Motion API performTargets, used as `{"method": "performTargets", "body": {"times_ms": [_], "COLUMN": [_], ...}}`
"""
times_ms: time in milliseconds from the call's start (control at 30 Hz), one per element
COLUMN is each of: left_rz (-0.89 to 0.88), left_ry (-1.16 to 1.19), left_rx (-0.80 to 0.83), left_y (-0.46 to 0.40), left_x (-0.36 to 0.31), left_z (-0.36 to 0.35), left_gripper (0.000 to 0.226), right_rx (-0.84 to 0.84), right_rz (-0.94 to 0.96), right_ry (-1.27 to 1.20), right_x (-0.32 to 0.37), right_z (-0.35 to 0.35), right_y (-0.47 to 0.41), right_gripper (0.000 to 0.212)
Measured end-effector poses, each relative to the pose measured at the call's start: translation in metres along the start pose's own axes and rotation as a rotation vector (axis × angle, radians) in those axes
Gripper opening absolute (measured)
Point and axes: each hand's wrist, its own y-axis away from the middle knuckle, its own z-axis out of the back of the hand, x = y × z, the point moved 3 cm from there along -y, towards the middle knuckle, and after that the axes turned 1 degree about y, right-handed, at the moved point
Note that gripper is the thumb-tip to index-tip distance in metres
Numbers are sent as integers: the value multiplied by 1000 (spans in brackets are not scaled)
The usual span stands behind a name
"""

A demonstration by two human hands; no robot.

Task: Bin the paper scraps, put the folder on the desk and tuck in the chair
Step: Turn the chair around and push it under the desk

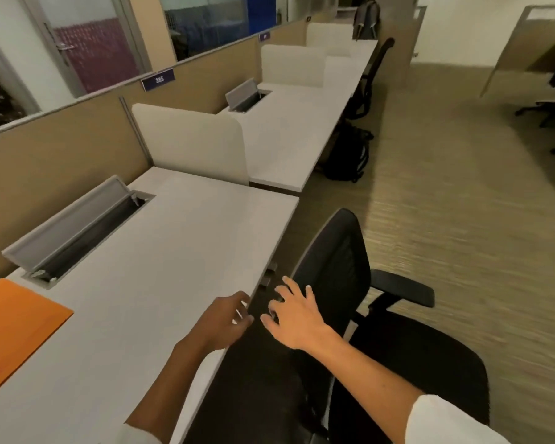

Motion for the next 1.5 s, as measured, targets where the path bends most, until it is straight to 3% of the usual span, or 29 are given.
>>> {"method": "performTargets", "body": {"times_ms": [167, 300, 567, 733, 867, 967, 1100, 1300, 1500], "left_rz": [25, 63, 59, -122, -303, -338, -360, -356, -290], "left_ry": [-62, -111, -268, -629, -897, -1100, -1081, -1009, -977], "left_rx": [3, -88, -83, 104, 294, 512, 623, 606, 547], "left_y": [14, 28, 18, -26, -46, -51, -43, 7, 61], "left_x": [-44, -48, -51, -70, -98, -105, -99, -100, -117], "left_z": [-17, -16, -22, -36, -62, -77, -85, -99, -122], "left_gripper": [34, 35, 72, 116, 135, 138, 138, 158, 156], "right_rx": [-127, -142, -169, -165, -126, -100, -76, -12, 2], "right_rz": [32, 100, 275, 365, 422, 465, 552, 557, 534], "right_ry": [-44, -134, -333, -470, -695, -788, -830, -834, -714], "right_x": [0, 1, 15, 8, 1, -10, -22, -39, -55], "right_z": [-10, -14, -35, -42, -51, -58, -77, -78, -74], "right_y": [15, 33, 96, 144, 184, 211, 237, 284, 338], "right_gripper": [49, 45, 34, 21, 12, 9, 12, 16, 17]}}
